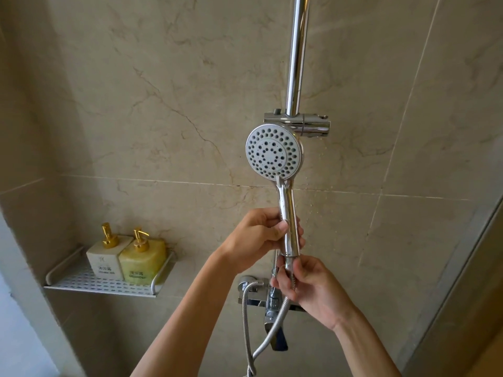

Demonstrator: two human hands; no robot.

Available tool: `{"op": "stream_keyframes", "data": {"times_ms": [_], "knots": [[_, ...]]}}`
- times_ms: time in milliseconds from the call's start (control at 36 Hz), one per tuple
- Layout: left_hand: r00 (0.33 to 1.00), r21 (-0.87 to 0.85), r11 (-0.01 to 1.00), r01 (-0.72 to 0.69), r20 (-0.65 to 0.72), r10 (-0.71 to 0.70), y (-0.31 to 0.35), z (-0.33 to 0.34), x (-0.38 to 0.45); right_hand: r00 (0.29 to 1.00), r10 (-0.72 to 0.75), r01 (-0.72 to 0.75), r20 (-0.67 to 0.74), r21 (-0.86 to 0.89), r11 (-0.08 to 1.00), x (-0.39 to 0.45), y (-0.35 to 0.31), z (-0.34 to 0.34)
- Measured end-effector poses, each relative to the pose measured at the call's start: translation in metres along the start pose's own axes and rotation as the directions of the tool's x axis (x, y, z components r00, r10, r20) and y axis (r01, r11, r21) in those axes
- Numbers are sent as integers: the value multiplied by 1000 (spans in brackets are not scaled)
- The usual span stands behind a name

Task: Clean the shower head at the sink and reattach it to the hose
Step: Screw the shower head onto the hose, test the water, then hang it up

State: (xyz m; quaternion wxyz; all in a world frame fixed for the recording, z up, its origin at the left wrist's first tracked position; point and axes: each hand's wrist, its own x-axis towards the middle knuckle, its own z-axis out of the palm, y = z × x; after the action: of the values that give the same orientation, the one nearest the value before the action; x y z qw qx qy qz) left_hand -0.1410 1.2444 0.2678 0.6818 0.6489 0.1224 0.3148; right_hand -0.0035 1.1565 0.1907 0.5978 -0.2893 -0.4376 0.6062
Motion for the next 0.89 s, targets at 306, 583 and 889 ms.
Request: {"op": "stream_keyframes", "data": {"times_ms": [306, 583, 889], "knots": [[995, 175, 984, 45, -94, -29, -13, 2, 2, 991, -68, 17, -113, -404, 915, -8, -26, -11], [995, 179, 983, 48, -89, -33, -25, 13, 4, 944, -269, 88, -190, -643, 761, -3, -72, 2], [997, 94, 993, 78, 20, -80, -32, 23, -5, 967, -195, 144, -166, -276, 950, -2, -65, 9]]}}
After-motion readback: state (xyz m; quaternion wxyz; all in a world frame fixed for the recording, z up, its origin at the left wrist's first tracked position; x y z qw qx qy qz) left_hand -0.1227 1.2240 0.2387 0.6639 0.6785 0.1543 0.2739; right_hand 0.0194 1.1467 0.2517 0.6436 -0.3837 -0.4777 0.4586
